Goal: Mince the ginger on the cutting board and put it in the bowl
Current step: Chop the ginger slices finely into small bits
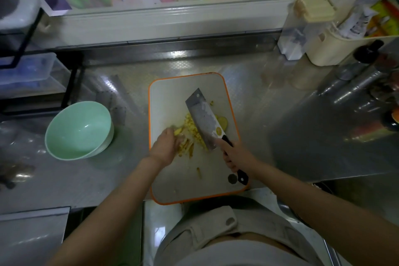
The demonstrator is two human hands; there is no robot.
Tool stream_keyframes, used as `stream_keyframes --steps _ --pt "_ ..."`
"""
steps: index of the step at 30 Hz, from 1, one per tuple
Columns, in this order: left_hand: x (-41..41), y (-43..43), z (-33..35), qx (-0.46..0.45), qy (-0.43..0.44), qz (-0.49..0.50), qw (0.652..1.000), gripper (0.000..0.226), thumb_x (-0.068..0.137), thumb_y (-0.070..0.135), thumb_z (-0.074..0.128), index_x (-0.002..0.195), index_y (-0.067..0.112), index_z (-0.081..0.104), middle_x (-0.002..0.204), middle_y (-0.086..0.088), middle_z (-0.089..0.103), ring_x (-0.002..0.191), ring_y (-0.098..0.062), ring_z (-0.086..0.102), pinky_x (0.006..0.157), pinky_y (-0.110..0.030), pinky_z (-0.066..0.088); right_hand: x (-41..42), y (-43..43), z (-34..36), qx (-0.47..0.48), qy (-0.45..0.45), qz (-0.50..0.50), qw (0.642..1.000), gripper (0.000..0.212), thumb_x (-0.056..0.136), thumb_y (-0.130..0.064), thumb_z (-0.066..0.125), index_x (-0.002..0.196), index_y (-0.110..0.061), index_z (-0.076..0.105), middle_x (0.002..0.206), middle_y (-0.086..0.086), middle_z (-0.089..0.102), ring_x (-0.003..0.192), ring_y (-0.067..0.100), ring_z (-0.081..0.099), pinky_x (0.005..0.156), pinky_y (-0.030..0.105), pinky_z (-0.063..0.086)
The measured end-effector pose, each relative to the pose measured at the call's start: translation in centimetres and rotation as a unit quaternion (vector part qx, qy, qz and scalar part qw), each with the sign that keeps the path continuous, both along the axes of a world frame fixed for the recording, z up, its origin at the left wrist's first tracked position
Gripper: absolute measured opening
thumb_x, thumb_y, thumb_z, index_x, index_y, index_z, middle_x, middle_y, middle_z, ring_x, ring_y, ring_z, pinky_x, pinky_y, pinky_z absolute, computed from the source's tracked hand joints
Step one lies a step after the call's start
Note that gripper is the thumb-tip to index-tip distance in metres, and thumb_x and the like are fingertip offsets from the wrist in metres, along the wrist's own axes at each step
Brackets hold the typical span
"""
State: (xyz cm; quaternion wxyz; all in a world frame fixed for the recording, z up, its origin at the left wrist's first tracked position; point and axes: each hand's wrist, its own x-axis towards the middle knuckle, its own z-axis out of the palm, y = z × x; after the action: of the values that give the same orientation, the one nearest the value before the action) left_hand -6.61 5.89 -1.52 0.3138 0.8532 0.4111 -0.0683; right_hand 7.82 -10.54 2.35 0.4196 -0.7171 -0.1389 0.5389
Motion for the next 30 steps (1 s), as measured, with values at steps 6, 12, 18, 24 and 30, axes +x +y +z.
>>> stream_keyframes --steps 6,12,18,24,30 --pt "0.9 -3.1 -0.5 0.032 0.048 0.089 0.994 0.076 0.080 0.050 0.064 0.130 0.000 0.033 0.128 -0.018 0.041 0.119 -0.035 0.042 0.095 -0.040 0.038 0.0 0.0 0.1 0.001 0.012 -0.012 1.000 0.042 0.094 -0.039 0.049 0.059 -0.020 0.037 0.047 -0.005 0.028 0.035 0.007 0.024 0.036 0.017 0.022" --pt "2.0 -4.3 -0.8 0.033 0.055 0.067 0.996 0.044 0.090 0.029 0.054 0.122 0.002 0.039 0.124 -0.018 0.045 0.115 -0.032 0.046 0.093 -0.038 0.041 -0.1 0.1 0.0 -0.005 0.007 -0.014 1.000 0.039 0.095 -0.039 0.049 0.062 -0.020 0.039 0.046 -0.006 0.031 0.035 0.006 0.026 0.036 0.016 0.023" --pt "2.1 -4.1 -1.0 0.087 0.105 -0.017 0.991 0.049 0.095 0.026 0.046 0.136 0.004 0.033 0.138 -0.021 0.033 0.121 -0.032 0.039 0.099 -0.035 0.035 0.0 0.5 0.0 -0.009 0.009 -0.011 1.000 0.039 0.096 -0.037 0.048 0.062 -0.021 0.039 0.042 -0.009 0.031 0.033 0.006 0.026 0.035 0.016 0.022" --pt "1.9 -3.7 -0.6 0.140 0.107 -0.032 0.984 0.034 0.096 0.010 0.034 0.129 0.005 0.034 0.128 -0.016 0.043 0.118 -0.029 0.040 0.095 -0.032 0.032 0.1 0.6 -0.1 -0.012 0.009 -0.013 1.000 0.039 0.096 -0.037 0.047 0.062 -0.021 0.038 0.043 -0.008 0.031 0.032 0.005 0.026 0.034 0.016 0.022" --pt "1.1 -2.4 0.3 0.111 -0.012 -0.041 0.993 0.028 0.091 0.002 0.042 0.119 0.005 0.040 0.114 -0.016 0.049 0.107 -0.034 0.046 0.085 -0.038 0.033 0.2 0.6 -0.5 -0.009 0.000 0.000 1.000 0.039 0.096 -0.038 0.047 0.064 -0.019 0.036 0.045 -0.006 0.031 0.033 0.006 0.027 0.035 0.017 0.024"
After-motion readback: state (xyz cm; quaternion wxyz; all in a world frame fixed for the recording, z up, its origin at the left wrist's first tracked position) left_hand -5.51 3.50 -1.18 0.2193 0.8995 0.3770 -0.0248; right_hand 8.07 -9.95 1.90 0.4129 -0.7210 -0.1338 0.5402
